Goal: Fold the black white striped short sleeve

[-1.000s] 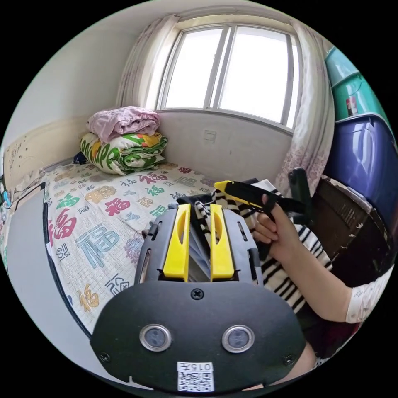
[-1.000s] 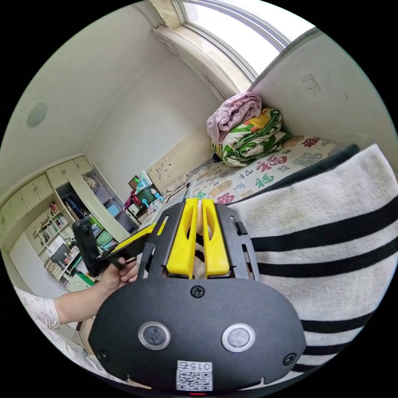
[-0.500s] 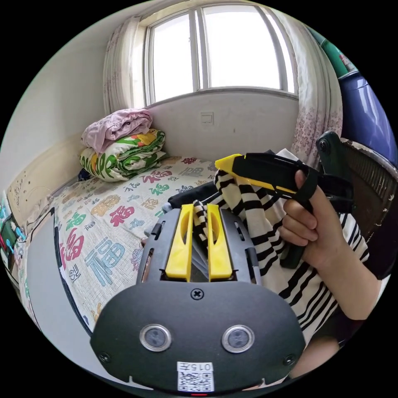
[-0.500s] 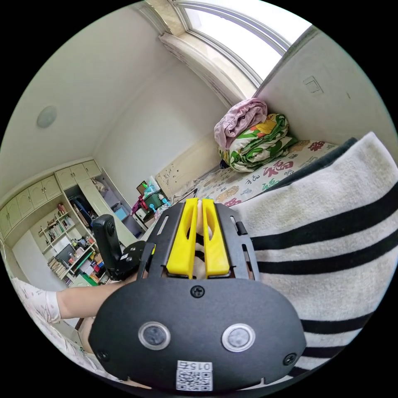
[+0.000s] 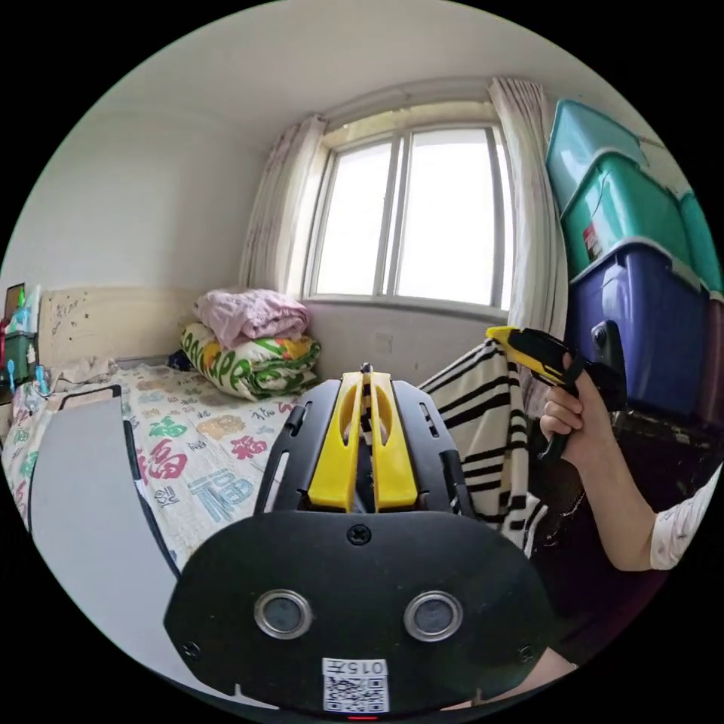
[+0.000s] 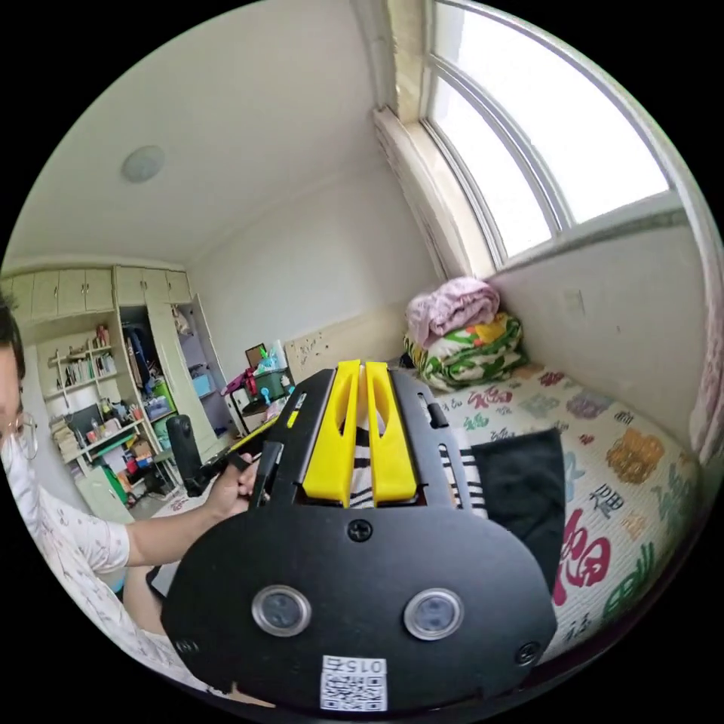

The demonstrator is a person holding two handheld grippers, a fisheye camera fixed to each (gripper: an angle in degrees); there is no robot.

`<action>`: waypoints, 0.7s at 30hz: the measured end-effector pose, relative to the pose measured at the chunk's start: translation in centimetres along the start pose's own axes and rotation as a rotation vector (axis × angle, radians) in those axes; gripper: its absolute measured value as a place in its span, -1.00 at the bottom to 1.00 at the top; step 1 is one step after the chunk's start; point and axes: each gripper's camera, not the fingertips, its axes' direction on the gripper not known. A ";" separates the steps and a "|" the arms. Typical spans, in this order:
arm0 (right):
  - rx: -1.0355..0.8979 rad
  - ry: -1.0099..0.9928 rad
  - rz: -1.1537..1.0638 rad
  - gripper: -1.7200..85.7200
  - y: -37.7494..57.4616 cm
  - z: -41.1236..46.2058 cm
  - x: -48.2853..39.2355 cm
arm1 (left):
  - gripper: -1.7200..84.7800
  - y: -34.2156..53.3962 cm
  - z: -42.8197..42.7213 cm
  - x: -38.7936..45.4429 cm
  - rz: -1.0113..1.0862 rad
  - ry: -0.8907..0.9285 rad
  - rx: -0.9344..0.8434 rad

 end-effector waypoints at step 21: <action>-0.102 -0.450 0.129 -0.95 12.1 1.3 -13.7 | -0.94 24.2 -91.8 3.2 -0.085 -0.556 0.180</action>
